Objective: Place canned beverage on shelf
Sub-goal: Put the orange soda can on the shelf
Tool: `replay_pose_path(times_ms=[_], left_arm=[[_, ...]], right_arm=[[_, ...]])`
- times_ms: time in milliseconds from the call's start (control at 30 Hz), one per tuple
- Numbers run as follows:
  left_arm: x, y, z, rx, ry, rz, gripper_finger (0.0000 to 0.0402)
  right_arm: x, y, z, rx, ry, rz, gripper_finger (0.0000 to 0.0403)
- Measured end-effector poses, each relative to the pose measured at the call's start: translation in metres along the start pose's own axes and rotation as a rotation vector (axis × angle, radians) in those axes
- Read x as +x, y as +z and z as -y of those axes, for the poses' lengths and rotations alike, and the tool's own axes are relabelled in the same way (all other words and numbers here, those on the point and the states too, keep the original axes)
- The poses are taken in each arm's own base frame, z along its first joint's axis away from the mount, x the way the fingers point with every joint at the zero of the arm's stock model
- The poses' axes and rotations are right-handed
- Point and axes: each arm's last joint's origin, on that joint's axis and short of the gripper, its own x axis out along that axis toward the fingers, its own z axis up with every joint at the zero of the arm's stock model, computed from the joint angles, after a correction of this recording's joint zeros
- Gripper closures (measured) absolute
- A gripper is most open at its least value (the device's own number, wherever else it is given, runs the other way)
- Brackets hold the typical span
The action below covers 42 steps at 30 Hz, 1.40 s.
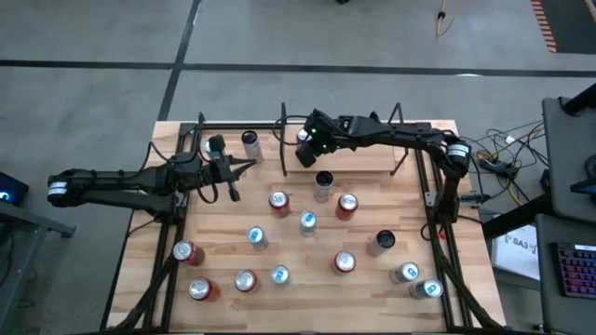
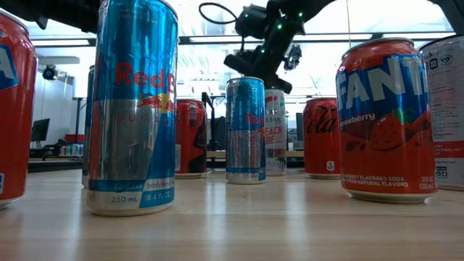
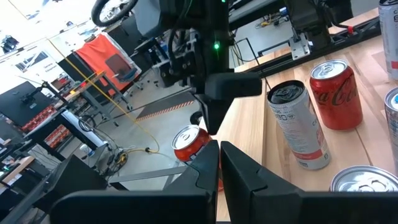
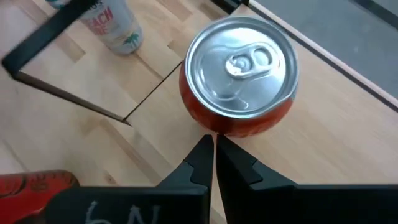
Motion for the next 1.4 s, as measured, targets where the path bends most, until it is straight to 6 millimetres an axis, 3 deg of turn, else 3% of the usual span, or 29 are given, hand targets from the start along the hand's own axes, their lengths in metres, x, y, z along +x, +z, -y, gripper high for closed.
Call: replay_pose_path(times_ms=[467, 667, 867, 1100, 1400], left_arm=[[0.000, 0.000, 0.000, 0.000, 0.000, 0.000, 0.0402], [0.000, 0.000, 0.000, -0.004, 0.000, -0.001, 0.0402], [0.000, 0.000, 0.000, -0.004, 0.000, 0.000, 0.0402], [0.000, 0.000, 0.000, -0.005, 0.000, 0.000, 0.0402], [0.000, 0.000, 0.000, -0.004, 0.000, -0.001, 0.0402]], right_arm=[[0.009, 0.009, 0.021, 0.018, -0.105, 0.040, 0.0394], [0.007, 0.001, 0.017, 0.012, -0.049, -0.047, 0.0394], [0.015, 0.007, 0.012, 0.009, -0.021, 0.023, 0.0394], [0.026, 0.019, 0.021, 0.006, -0.015, 0.107, 0.0394], [0.029, 0.007, 0.016, 0.014, -0.035, 0.016, 0.0394]])
